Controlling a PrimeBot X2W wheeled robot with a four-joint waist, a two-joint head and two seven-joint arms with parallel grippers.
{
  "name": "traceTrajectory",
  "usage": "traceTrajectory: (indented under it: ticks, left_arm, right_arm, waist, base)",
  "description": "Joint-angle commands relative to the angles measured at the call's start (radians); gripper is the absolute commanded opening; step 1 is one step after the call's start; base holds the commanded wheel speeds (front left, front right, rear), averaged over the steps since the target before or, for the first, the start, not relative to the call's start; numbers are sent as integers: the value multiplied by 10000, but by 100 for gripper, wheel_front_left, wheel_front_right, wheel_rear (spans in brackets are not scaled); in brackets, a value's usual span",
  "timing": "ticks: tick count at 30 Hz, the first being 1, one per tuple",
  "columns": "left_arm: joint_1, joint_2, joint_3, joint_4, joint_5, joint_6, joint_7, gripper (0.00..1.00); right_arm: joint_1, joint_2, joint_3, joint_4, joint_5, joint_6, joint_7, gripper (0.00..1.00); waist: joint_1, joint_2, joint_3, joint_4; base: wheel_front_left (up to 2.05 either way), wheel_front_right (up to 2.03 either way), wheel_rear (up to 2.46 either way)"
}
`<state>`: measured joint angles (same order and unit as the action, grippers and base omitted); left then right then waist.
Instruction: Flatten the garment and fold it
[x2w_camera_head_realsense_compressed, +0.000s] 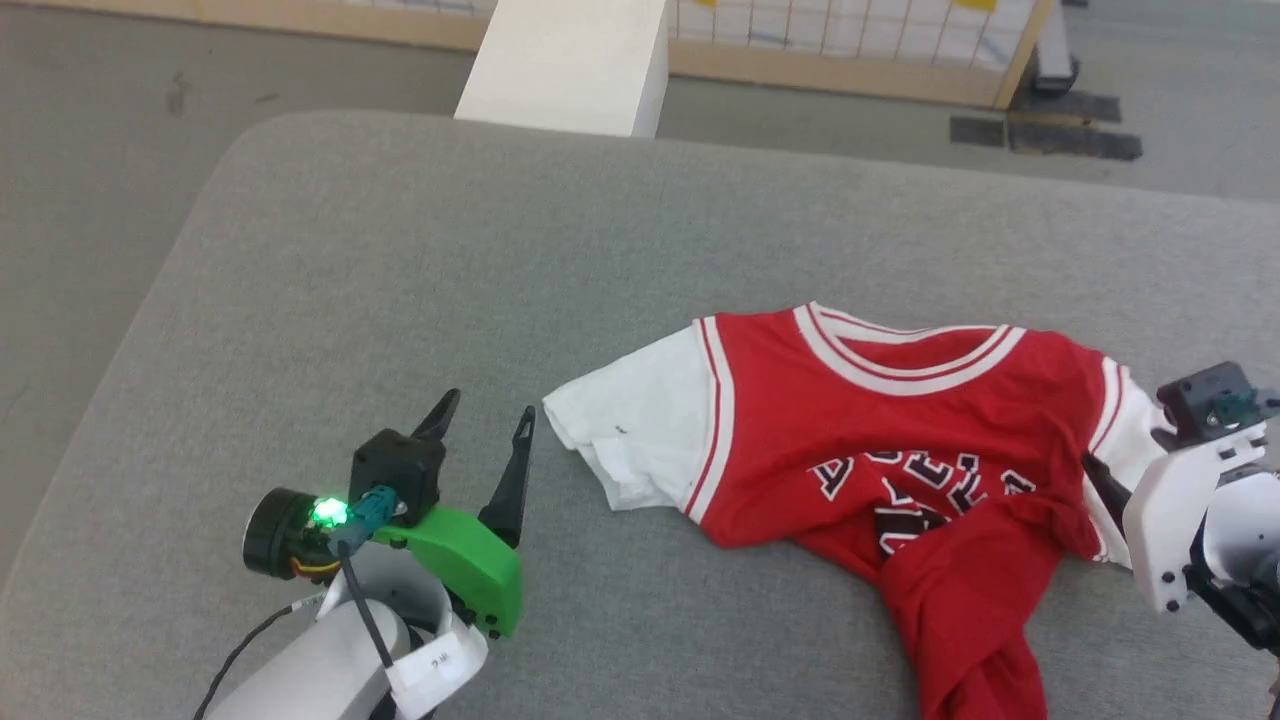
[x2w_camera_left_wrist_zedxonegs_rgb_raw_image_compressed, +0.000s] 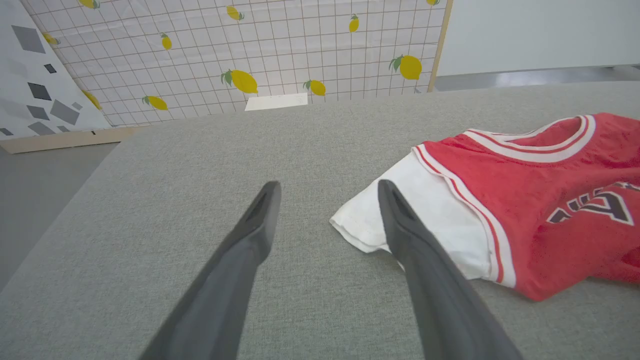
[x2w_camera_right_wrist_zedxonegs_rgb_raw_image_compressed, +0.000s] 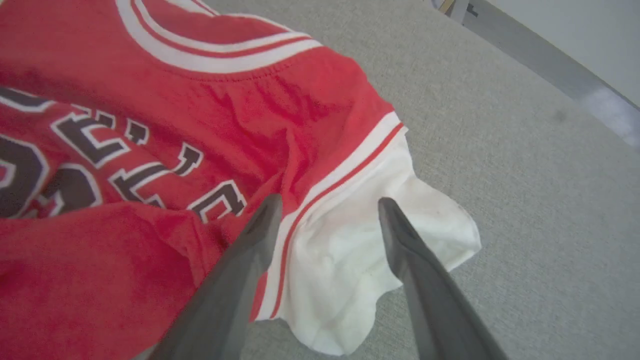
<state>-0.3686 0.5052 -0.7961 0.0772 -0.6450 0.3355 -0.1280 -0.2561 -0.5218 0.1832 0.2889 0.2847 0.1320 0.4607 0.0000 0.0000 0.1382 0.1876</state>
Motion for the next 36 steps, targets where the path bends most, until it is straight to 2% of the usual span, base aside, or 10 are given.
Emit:
traceTrajectory:
  ticks: [1,9,14,18,23,27,31,36]
  left_arm:
    - [112,24,64,-8,-130,28,-25,100]
    - [326,116,473,-88,-631,225,33,100]
    - [407,281,576,-119,-919,270,407,100]
    - [298,473,451,-97,-1128,264,1233,100]
    - [-292,874,229,28,-1278,266,2793,100]
    - [-1188,1132,-44,145,-1322,208,4443,100]
    - [-2127,1316,-378,387,-1486,-18,6279,100]
    - [-3000,1427,-640,717,-1659,-259,7875,100]
  right_arm:
    - [-123,10,-72,-246,194,-13,-193,100]
    - [611,519,-876,-1994,1216,-13,-1739,100]
    - [1450,1201,-1358,-2757,1027,-13,-2822,100]
    - [2129,1853,-1634,-3251,662,-13,-3379,100]
    - [2663,2667,-2214,-3806,230,-13,-3459,100]
    - [2804,3043,-2567,-4323,-72,-13,-3328,100]
    - [2810,3190,-2590,-4715,-299,-13,-3155,100]
    - [2714,3321,-2629,-4967,-464,-13,-3100,100]
  waist:
    - [0,0,-523,-399]
    - [0,0,-952,-862]
    - [0,0,-935,-1161]
    - [0,0,-765,-1382]
    - [0,0,-295,-1655]
    - [0,0,189,-1851]
    - [0,0,693,-2047]
    - [0,0,1215,-2240]
  base:
    - [0,0,0]
    - [0,0,0]
    - [0,0,0]
    - [0,0,0]
    - [0,0,0]
    - [0,0,0]
    - [0,0,0]
    - [0,0,0]
